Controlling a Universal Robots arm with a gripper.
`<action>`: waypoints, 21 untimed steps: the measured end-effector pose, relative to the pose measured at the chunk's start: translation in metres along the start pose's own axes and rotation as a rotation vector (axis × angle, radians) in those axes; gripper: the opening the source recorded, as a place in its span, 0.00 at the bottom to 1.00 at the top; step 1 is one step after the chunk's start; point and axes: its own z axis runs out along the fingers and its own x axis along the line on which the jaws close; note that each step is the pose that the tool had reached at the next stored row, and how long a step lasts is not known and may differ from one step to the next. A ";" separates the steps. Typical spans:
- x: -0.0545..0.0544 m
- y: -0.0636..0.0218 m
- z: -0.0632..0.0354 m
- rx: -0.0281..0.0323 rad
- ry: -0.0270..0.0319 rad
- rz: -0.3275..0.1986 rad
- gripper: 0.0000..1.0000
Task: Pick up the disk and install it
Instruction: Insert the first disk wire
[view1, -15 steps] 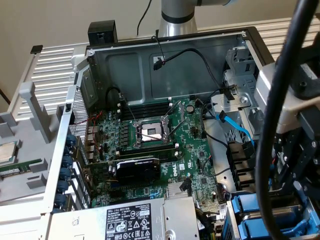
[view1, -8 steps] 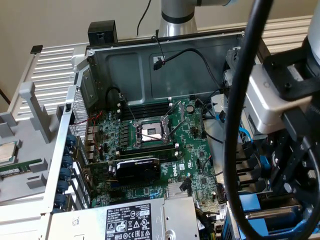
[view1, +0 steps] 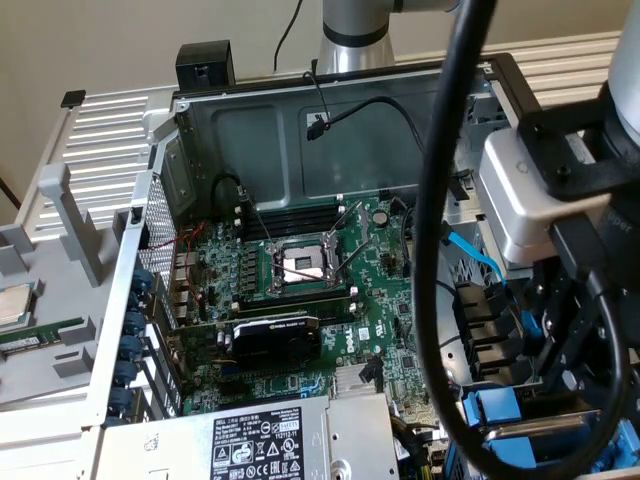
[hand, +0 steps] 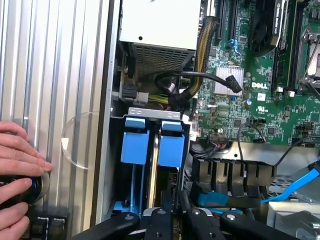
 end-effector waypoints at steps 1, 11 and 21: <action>0.000 0.0000 0.0001 -0.0018 0.0017 0.001 0.17; -0.001 -0.0012 0.0001 -0.0135 0.0092 0.033 0.17; -0.001 -0.0100 0.0000 -0.0552 0.0160 0.038 0.17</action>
